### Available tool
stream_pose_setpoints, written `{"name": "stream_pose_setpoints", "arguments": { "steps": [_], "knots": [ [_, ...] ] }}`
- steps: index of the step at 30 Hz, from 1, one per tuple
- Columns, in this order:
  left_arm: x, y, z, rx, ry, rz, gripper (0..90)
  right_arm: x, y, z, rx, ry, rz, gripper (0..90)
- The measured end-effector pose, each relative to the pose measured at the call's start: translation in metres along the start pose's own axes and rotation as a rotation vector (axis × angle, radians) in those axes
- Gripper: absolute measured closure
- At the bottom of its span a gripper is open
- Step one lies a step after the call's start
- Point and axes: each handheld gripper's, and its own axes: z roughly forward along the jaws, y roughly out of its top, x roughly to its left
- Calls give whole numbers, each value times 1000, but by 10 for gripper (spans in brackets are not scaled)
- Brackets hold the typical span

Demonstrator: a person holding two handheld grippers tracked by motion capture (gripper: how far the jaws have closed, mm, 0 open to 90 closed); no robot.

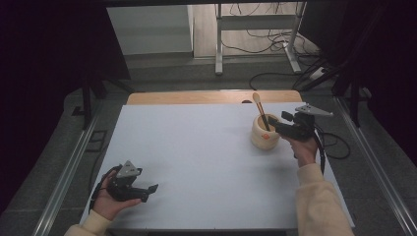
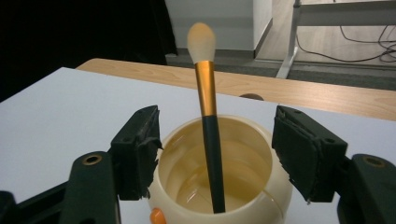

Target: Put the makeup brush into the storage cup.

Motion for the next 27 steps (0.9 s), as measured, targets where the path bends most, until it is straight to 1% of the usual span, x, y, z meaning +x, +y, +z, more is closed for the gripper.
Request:
{"name": "stream_pose_setpoints", "arguments": {
  "steps": [3, 11, 16, 20, 23, 27],
  "knots": [
    [0, 0, 0, 0, 0, -1, 153, -1, 1, -5, 7, 21, 1, 318],
    [0, 0, 1, 0, -2, -1, 152, 1, 2, -17, 27, 68, -21, 306],
    [-1, 0, 0, -1, -1, 1, 152, 2, -1, -25, 46, 100, -28, 301],
    [-1, 1, 0, 0, -1, 6, 152, 1, -6, -30, 72, 110, -38, 294],
    [-1, 1, 0, -1, -2, 2, 152, 0, -10, -34, 92, 110, -48, 279],
    [-1, 1, 0, -3, -2, 3, 152, 0, -15, -40, 104, 120, -63, 274]
  ]
}}
